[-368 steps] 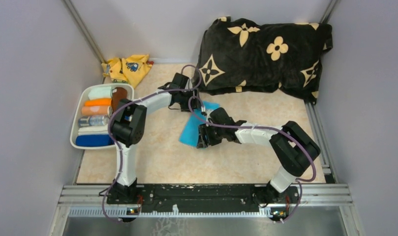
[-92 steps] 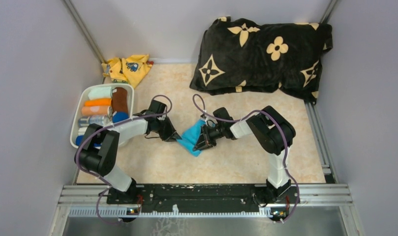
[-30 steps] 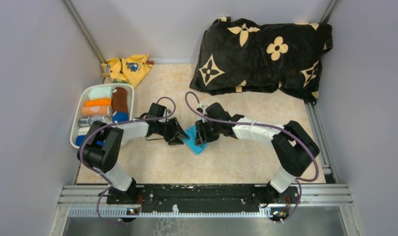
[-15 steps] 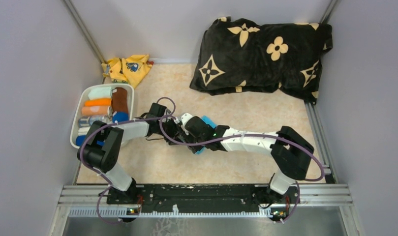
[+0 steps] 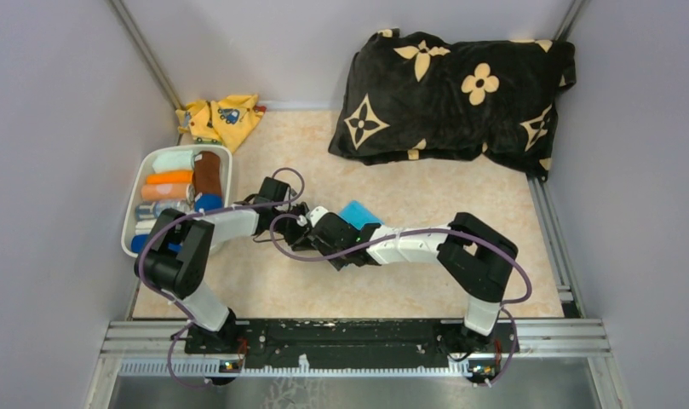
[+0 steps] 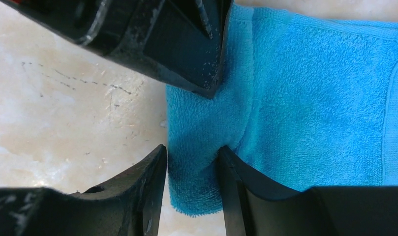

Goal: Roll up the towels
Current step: Roll the towel at the center of the board.

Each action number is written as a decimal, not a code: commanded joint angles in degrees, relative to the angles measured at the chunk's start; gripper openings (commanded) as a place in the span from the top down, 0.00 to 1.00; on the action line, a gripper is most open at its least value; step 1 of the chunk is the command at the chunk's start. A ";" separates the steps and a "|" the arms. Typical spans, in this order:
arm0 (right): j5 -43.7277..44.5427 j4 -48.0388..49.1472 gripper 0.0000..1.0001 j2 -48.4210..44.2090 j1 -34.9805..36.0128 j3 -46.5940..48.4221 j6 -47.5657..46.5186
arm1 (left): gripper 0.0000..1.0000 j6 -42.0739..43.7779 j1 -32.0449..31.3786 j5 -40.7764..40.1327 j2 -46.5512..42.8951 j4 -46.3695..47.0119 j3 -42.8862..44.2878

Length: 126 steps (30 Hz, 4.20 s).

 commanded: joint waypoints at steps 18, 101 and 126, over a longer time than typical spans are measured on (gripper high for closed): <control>-39.19 7.56 0.99 -0.65 -11.16 -4.58 7.21 | 0.24 4.00 4.62 -6.11 -12.32 -9.64 -2.00; -3.76 -3.54 0.76 5.80 -0.06 -3.05 -4.66 | 0.34 0.56 1.69 -5.04 1.56 -3.69 -3.54; -70.48 22.07 0.96 15.43 -23.61 -3.22 29.97 | 0.26 -1.86 4.16 -3.02 -19.93 -7.86 -8.78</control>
